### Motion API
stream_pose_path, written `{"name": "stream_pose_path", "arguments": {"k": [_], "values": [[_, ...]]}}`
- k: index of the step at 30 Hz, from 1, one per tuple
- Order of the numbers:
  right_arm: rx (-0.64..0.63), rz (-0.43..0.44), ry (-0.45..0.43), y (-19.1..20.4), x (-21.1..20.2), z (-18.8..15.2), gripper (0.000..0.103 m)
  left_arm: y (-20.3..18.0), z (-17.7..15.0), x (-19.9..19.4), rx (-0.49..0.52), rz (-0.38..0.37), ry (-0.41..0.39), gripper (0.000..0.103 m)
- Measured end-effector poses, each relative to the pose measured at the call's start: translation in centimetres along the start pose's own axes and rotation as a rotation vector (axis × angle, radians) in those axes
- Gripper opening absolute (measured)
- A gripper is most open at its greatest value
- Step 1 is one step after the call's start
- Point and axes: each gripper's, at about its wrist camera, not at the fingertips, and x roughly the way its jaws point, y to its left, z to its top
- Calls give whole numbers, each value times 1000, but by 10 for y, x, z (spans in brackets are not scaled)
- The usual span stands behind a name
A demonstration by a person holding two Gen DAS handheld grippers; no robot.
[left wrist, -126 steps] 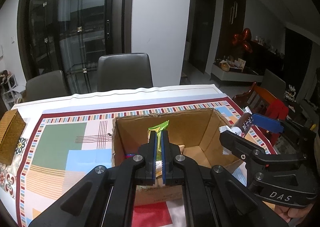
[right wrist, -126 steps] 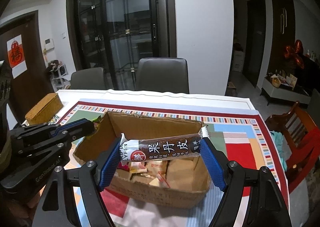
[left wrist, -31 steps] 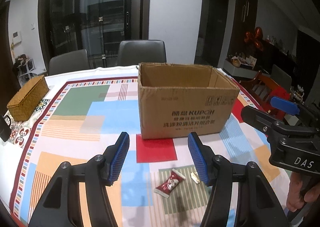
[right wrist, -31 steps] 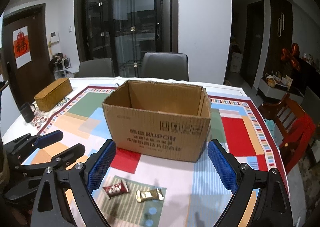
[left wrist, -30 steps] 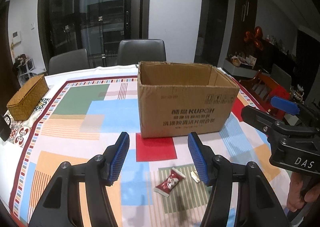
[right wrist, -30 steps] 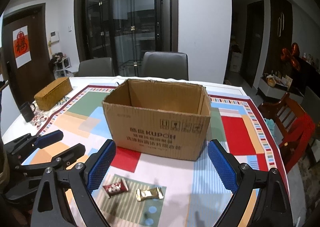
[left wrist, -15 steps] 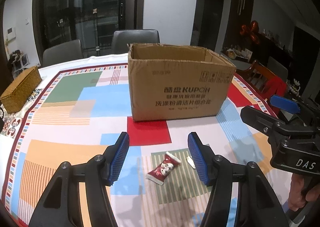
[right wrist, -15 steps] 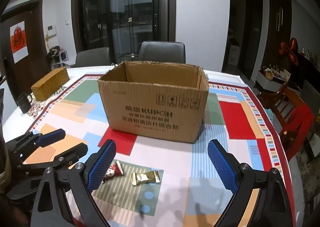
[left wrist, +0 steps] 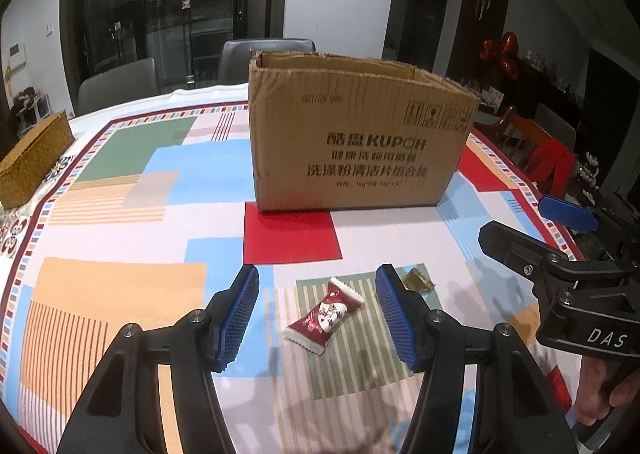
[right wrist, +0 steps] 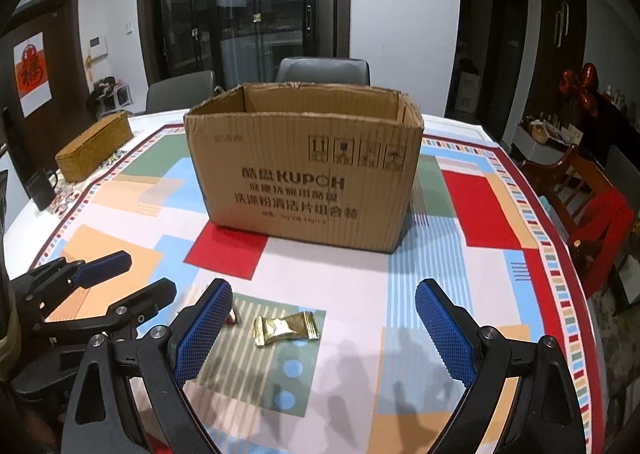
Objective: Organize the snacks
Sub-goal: 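Grasp the red-and-white candy with the left tool while the right grasps the gold candy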
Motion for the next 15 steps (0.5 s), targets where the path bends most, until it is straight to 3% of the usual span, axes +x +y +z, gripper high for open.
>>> {"name": "stream_pose_path", "arguments": {"k": [15], "values": [[7, -1, 64, -4, 24, -25, 94, -2, -21, 28, 5, -35, 43, 60]]}}
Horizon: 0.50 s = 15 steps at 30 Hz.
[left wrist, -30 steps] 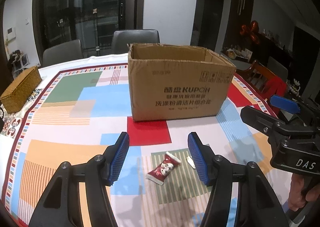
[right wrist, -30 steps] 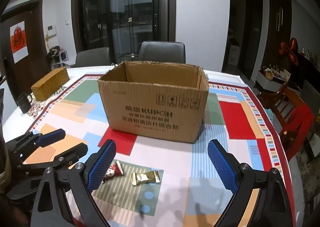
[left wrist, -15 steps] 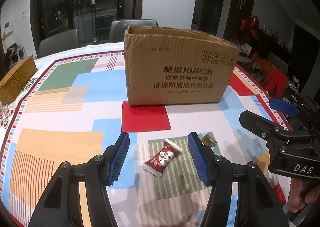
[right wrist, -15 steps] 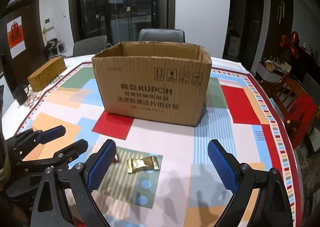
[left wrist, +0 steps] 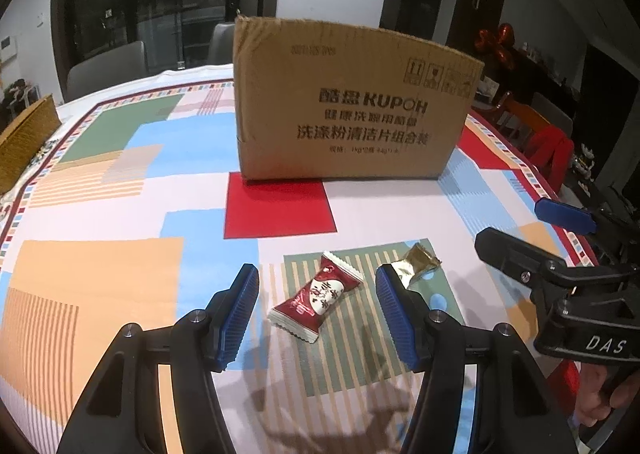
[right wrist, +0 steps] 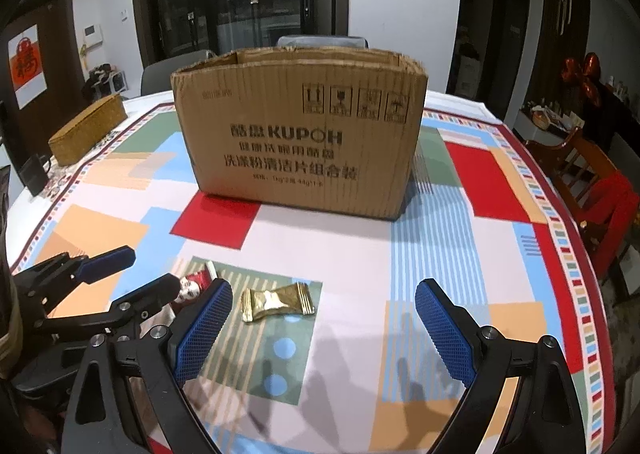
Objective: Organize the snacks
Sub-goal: 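Grasp the red-and-white candy with the left tool while the right grasps the gold candy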
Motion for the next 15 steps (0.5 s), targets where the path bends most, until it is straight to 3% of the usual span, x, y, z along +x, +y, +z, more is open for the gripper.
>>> {"name": "stream_pose_path", "arguments": {"k": [15], "values": [[-4, 36, 85, 2, 33, -13, 94, 2, -8, 35, 25, 6, 64, 59]]}}
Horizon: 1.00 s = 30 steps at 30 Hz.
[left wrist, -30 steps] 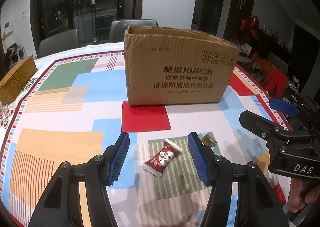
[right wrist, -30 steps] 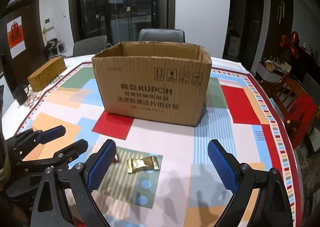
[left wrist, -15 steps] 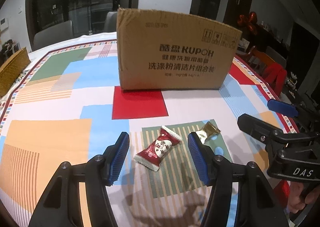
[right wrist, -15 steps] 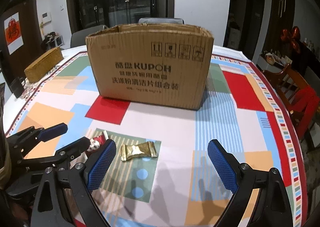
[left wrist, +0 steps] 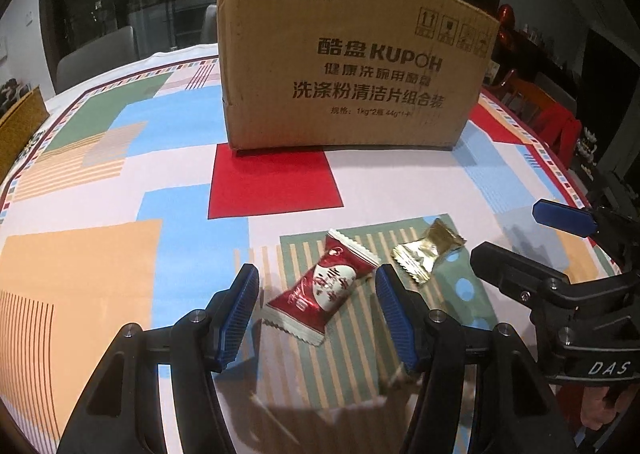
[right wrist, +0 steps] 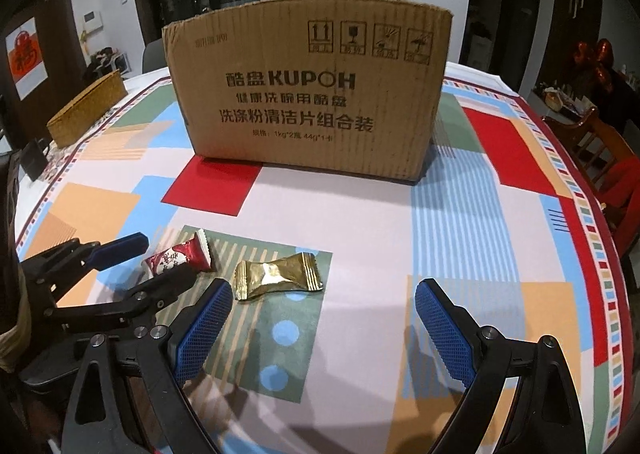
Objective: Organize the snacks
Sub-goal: 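Grasp the red-and-white candy with the left tool while the right grasps the gold candy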
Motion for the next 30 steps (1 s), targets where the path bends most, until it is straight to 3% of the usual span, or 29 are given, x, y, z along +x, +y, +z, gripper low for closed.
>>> {"name": "stream_pose_path", "arguments": {"k": [18, 25, 30], "values": [[-24, 17, 75, 11, 35, 4, 93, 15, 5, 14, 29, 4, 23, 43], [-40, 28, 100, 15, 44, 3, 82, 12, 4, 15, 43, 39, 18, 39], [-66, 23, 88, 23, 43, 3, 73, 15, 4, 14, 23, 64, 17, 28]]}}
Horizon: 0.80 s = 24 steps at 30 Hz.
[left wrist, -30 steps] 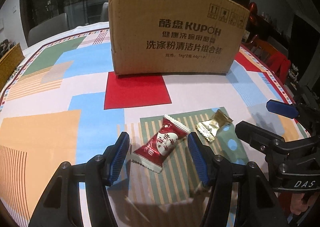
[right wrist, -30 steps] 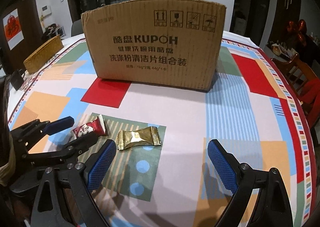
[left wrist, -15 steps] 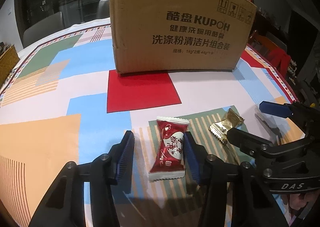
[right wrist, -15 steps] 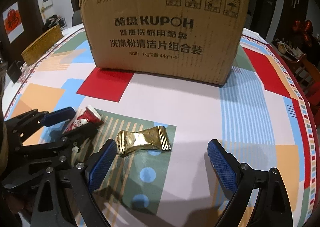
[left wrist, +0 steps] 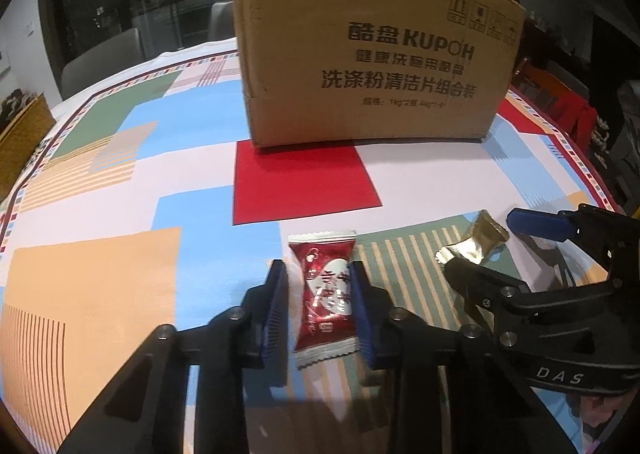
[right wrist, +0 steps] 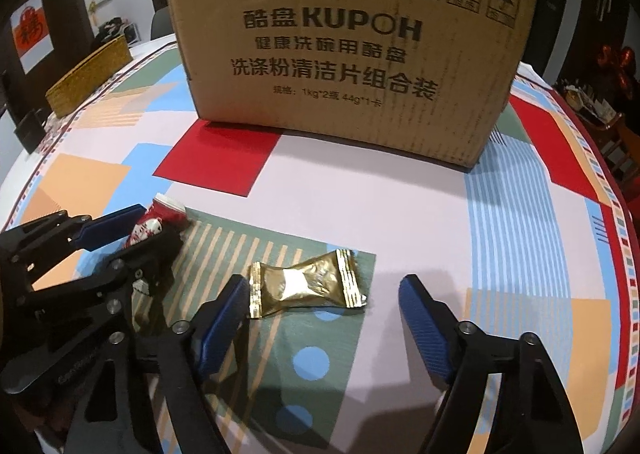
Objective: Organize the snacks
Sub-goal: 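Grasp the red-and-white candy with the left tool while the right grasps the gold candy, then carry the red-and-white candy and gold candy over the cardboard box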
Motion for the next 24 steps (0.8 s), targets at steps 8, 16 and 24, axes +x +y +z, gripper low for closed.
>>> {"name": "stream_pose_path", "arguments": {"k": [8, 16, 24], "values": [[8, 13, -17, 3, -3, 3, 39, 2, -1, -1, -33, 16, 5, 22], [42, 49, -26, -5, -7, 4, 25, 1, -4, -5, -54, 7, 14, 22], [45, 52, -67, -4, -24, 8, 23, 0, 0, -18, -68, -3, -7, 22]]}}
